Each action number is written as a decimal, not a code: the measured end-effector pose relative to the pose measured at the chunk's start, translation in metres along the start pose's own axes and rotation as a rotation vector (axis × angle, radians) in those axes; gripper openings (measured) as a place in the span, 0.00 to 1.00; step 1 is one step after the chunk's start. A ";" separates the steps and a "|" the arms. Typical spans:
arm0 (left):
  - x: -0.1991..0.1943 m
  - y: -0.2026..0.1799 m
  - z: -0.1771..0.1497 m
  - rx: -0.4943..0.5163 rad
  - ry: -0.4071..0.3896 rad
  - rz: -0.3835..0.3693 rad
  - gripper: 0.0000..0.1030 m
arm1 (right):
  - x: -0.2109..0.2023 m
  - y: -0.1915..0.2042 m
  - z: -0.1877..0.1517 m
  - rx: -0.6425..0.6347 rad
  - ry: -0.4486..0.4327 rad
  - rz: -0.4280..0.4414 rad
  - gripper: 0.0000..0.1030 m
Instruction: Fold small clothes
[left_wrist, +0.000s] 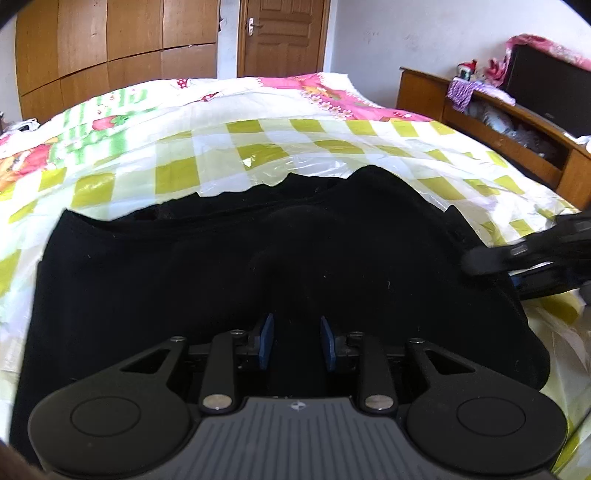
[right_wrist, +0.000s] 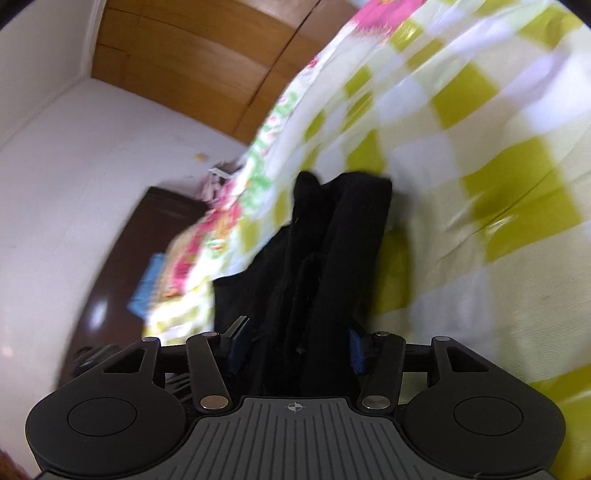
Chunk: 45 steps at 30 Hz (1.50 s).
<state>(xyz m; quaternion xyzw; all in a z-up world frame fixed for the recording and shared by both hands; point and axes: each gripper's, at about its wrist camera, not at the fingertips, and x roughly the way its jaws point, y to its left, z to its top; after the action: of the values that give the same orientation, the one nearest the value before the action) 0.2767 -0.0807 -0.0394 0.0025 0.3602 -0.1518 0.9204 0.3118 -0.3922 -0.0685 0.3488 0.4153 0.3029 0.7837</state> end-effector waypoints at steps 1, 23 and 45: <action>0.002 0.002 -0.002 -0.003 -0.013 -0.007 0.41 | 0.011 0.001 -0.001 0.010 0.008 -0.027 0.47; -0.063 0.100 -0.070 -0.196 -0.100 -0.045 0.42 | 0.155 0.275 -0.046 -0.506 0.102 -0.398 0.26; -0.102 0.176 -0.089 -0.456 -0.103 -0.284 0.46 | 0.213 0.323 -0.065 -0.562 0.215 -0.421 0.59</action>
<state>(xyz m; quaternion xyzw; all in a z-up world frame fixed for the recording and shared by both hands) 0.1967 0.1259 -0.0560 -0.2630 0.3346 -0.1941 0.8839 0.2968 -0.0250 0.0691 -0.0067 0.4584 0.2722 0.8460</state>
